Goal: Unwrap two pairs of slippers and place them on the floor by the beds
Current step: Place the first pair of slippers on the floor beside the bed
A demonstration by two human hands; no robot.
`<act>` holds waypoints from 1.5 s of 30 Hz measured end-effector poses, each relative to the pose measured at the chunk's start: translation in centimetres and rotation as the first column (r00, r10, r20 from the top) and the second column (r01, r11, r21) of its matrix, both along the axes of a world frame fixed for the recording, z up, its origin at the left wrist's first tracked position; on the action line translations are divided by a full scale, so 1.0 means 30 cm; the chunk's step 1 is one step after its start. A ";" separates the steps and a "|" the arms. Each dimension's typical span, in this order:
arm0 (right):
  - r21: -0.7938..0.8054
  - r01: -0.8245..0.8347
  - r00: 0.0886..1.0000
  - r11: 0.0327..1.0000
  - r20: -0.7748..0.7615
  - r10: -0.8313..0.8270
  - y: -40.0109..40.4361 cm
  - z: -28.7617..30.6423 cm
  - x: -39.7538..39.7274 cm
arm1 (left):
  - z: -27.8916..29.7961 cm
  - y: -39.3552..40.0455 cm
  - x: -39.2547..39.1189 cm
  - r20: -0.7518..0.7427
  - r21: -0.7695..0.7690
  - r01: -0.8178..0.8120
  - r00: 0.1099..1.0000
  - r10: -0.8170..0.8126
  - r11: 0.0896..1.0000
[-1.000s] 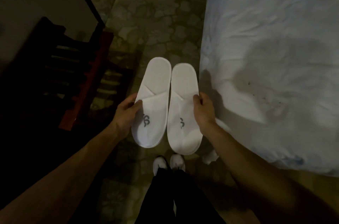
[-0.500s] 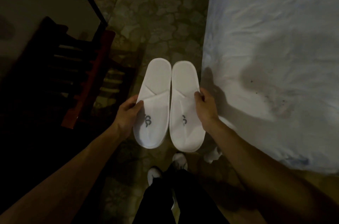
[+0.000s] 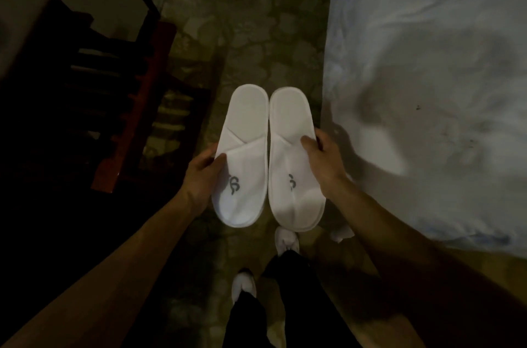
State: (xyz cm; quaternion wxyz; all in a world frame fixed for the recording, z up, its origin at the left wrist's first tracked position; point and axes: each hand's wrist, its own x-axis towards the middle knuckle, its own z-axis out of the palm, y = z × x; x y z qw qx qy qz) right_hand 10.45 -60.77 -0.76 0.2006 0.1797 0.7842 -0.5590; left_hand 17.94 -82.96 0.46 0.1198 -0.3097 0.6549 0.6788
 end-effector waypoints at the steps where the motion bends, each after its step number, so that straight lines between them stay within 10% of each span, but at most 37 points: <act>1: -0.027 0.001 1.000 1.000 0.016 0.000 -0.012 -0.030 0.010 | -0.032 -0.011 0.005 0.005 -0.004 0.004 1.000 -0.004 1.000; 25: 0.058 0.214 0.974 0.975 -0.096 -0.208 -0.118 -1.816 -0.120 | -1.836 -0.060 -0.268 0.053 -0.088 0.030 0.998 -0.025 0.996; 45: 0.228 0.227 0.973 0.947 -0.105 -0.207 0.089 -2.111 -0.215 | -2.159 0.104 -0.409 0.035 -0.319 0.451 0.884 -0.466 0.833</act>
